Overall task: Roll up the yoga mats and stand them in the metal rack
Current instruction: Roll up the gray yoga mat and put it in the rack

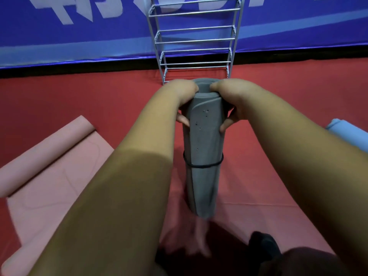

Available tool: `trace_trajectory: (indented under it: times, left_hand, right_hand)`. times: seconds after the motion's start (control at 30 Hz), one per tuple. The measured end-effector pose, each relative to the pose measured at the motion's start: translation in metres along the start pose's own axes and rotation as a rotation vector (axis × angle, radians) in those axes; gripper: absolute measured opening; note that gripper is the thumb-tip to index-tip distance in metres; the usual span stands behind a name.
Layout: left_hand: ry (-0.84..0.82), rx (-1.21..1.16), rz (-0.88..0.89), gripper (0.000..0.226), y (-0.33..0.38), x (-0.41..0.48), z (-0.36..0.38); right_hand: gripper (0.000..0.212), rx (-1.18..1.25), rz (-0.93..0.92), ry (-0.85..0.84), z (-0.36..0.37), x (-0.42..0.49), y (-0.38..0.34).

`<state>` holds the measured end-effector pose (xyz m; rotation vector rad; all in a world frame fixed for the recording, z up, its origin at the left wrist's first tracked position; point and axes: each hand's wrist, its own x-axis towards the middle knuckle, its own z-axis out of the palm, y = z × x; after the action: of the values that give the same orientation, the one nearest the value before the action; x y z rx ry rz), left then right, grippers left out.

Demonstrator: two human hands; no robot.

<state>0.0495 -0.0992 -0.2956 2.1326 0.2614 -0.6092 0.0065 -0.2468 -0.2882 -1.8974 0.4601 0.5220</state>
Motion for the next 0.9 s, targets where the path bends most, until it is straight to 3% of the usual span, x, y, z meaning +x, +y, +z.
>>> trace_trajectory:
  times: [0.23,0.47,0.57,0.73,0.9]
  left_hand:
    - [-0.111,-0.027,-0.174,0.035,0.030,0.034,-0.001]
    - [-0.005,-0.209,-0.257,0.057,0.039,-0.015,0.013]
    - [0.019,-0.127,-0.316,0.057,0.041,-0.042,0.020]
    - [-0.023,0.286,-0.287,0.029,0.065,-0.085,0.010]
    - [-0.034,0.235,-0.381,0.026,0.099,-0.103,-0.009]
  right_hand:
    - [0.028,-0.003,0.206,-0.096,-0.030,0.044,-0.022]
    - [0.026,-0.071,0.384,-0.079,-0.050,0.011,-0.027]
    - [0.027,-0.071,0.399,-0.077,-0.053,-0.014,-0.024]
    - [0.025,-0.168,0.385,-0.139,-0.063,-0.054,-0.029]
    - [0.027,-0.229,0.338,-0.211,-0.084,-0.079,-0.068]
